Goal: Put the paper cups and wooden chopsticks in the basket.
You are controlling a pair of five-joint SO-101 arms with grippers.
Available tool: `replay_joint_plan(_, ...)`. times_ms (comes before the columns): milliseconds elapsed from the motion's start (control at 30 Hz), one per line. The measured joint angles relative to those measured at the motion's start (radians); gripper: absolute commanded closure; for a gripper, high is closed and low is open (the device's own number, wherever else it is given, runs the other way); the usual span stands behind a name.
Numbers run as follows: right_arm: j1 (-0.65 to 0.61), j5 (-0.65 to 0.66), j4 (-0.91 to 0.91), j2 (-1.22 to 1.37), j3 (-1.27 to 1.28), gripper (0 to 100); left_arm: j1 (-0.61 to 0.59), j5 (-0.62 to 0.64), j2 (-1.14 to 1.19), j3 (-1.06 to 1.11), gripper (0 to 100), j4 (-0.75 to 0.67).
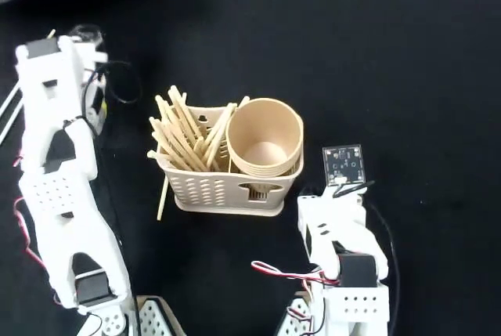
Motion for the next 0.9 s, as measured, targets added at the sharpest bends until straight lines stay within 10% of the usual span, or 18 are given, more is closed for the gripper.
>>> replay_joint_plan(333, 0.0, 0.0, 0.0, 0.0, 0.0, 98.4, 0.094, 0.101, -0.7, 0.396, 97, -0.091)
replay_joint_plan(900, 0.0, 0.0, 0.0, 0.0, 0.0, 98.4, 0.468, 0.109, -2.383, 1.596, 97, -0.979)
